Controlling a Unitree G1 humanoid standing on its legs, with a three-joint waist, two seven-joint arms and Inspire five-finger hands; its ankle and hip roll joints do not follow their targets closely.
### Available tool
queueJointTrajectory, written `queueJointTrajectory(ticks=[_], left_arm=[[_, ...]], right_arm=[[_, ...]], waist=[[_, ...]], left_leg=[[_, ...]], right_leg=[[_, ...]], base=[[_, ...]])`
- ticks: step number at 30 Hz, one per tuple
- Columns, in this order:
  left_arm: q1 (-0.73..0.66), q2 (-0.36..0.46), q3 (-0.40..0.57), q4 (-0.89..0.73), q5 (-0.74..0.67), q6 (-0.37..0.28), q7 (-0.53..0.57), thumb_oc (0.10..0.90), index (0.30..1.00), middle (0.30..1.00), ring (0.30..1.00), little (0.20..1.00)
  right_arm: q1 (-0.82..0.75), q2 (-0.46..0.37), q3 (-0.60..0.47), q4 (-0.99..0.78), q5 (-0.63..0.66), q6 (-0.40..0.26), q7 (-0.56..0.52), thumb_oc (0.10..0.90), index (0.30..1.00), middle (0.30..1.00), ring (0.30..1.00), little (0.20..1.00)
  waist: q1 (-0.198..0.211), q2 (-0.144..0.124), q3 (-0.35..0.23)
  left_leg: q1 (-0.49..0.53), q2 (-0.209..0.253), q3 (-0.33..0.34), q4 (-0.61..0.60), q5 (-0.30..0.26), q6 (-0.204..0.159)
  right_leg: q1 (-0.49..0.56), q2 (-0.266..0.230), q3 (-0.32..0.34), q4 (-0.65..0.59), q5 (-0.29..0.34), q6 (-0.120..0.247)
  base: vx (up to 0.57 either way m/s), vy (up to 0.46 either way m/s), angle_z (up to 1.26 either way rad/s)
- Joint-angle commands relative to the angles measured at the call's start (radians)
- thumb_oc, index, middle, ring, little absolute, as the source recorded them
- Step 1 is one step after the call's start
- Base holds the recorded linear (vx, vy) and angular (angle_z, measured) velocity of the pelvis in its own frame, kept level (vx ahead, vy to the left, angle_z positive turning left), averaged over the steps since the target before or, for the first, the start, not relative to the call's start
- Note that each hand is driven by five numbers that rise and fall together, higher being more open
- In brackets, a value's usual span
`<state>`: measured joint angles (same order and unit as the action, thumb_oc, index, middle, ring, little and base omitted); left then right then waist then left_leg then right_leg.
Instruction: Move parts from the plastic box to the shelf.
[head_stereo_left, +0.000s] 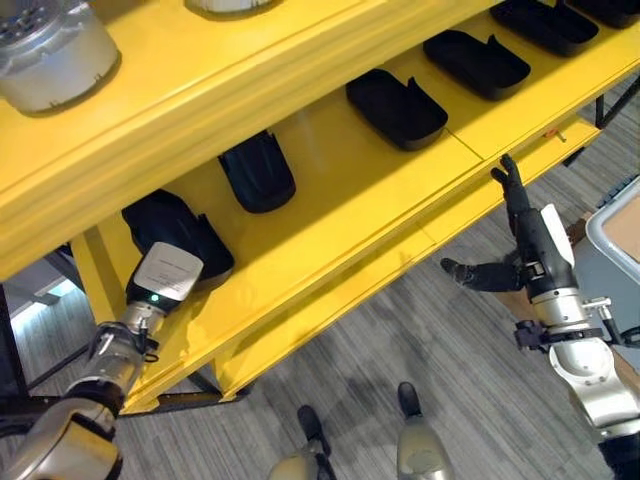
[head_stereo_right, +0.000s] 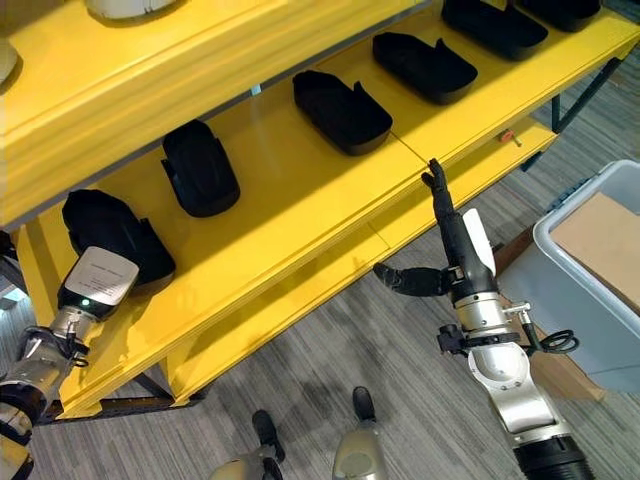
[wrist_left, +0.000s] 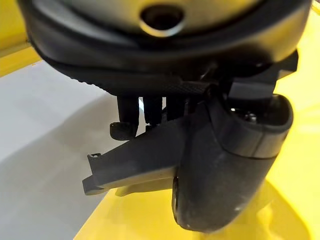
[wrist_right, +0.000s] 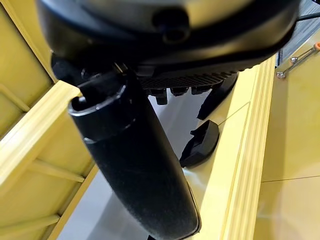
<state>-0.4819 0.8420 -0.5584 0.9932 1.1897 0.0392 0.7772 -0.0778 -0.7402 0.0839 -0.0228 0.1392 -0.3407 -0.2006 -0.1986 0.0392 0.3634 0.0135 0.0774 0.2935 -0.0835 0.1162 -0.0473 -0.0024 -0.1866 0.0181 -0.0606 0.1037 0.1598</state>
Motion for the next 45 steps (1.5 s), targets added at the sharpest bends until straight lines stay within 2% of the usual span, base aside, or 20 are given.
queueJointTrajectory(ticks=[1, 9, 15, 24, 30, 36, 45], left_arm=[[0.051, 0.019, -0.061, 0.109, 0.034, -0.019, -0.059, 0.9, 1.0, 1.0, 1.0, 1.0], [0.051, 0.001, -0.059, 0.11, -0.044, -0.014, -0.103, 0.9, 1.0, 1.0, 1.0, 1.0], [0.065, -0.023, -0.052, 0.111, -0.048, -0.018, -0.085, 0.9, 1.0, 1.0, 1.0, 1.0], [0.048, -0.002, -0.056, 0.111, -0.025, -0.027, -0.095, 0.9, 1.0, 1.0, 1.0, 1.0], [0.034, 0.01, -0.061, 0.126, 0.024, 0.0, -0.145, 0.9, 1.0, 1.0, 1.0, 1.0], [0.045, 0.007, -0.063, 0.146, 0.013, 0.101, -0.221, 0.9, 1.0, 1.0, 1.0, 1.0], [0.059, 0.007, -0.037, 0.143, 0.038, 0.193, -0.224, 0.9, 1.0, 1.0, 1.0, 1.0]], right_arm=[[-0.101, -0.015, -0.075, -0.078, 0.011, -0.064, -0.02, 0.9, 1.0, 1.0, 1.0, 1.0], [-0.091, 0.001, -0.069, -0.081, -0.006, -0.064, -0.034, 0.9, 1.0, 1.0, 1.0, 1.0], [-0.088, 0.008, -0.068, -0.079, -0.009, -0.062, -0.034, 0.9, 1.0, 1.0, 1.0, 1.0], [-0.099, -0.001, -0.06, -0.081, -0.002, -0.046, -0.03, 0.9, 1.0, 1.0, 1.0, 1.0], [-0.098, -0.002, -0.059, -0.089, 0.003, -0.033, -0.022, 0.9, 1.0, 1.0, 1.0, 1.0], [-0.108, -0.004, -0.054, -0.09, 0.014, -0.026, -0.018, 0.9, 1.0, 1.0, 1.0, 1.0], [-0.111, 0.003, -0.049, -0.093, 0.007, -0.014, -0.018, 0.9, 1.0, 1.0, 1.0, 1.0]], waist=[[0.008, -0.013, -0.052], [0.014, -0.016, -0.054], [0.019, -0.022, -0.057], [0.019, -0.02, -0.057], [0.016, -0.018, -0.06], [0.017, -0.017, -0.06], [0.024, -0.014, -0.062]], left_leg=[[-0.007, -0.021, -0.006, 0.114, -0.179, 0.052], [-0.003, -0.02, -0.008, 0.112, -0.18, 0.051], [0.0, -0.018, -0.009, 0.118, -0.183, 0.051], [0.001, -0.018, -0.011, 0.122, -0.183, 0.05], [0.002, -0.017, -0.011, 0.126, -0.185, 0.05], [0.003, -0.019, -0.013, 0.13, -0.187, 0.05], [0.004, -0.017, -0.017, 0.131, -0.184, 0.047]], right_leg=[[-0.084, -0.018, -0.032, 0.203, -0.142, 0.024], [-0.076, -0.016, -0.04, 0.2, -0.144, 0.022], [-0.07, -0.013, -0.046, 0.201, -0.148, 0.019], [-0.066, -0.01, -0.05, 0.202, -0.15, 0.014], [-0.066, -0.008, -0.052, 0.207, -0.153, 0.013], [-0.063, -0.006, -0.055, 0.209, -0.156, 0.01], [-0.058, -0.004, -0.062, 0.21, -0.159, 0.006]], base=[[0.0, 0.0, 0.0], [0.0, -0.017, 0.0], [0.0, -0.005, 0.0], [0.0, 0.0, 0.0], [0.0, 0.0, 0.0], [0.0, 0.0, 0.0], [0.0, 0.0, 0.0]])
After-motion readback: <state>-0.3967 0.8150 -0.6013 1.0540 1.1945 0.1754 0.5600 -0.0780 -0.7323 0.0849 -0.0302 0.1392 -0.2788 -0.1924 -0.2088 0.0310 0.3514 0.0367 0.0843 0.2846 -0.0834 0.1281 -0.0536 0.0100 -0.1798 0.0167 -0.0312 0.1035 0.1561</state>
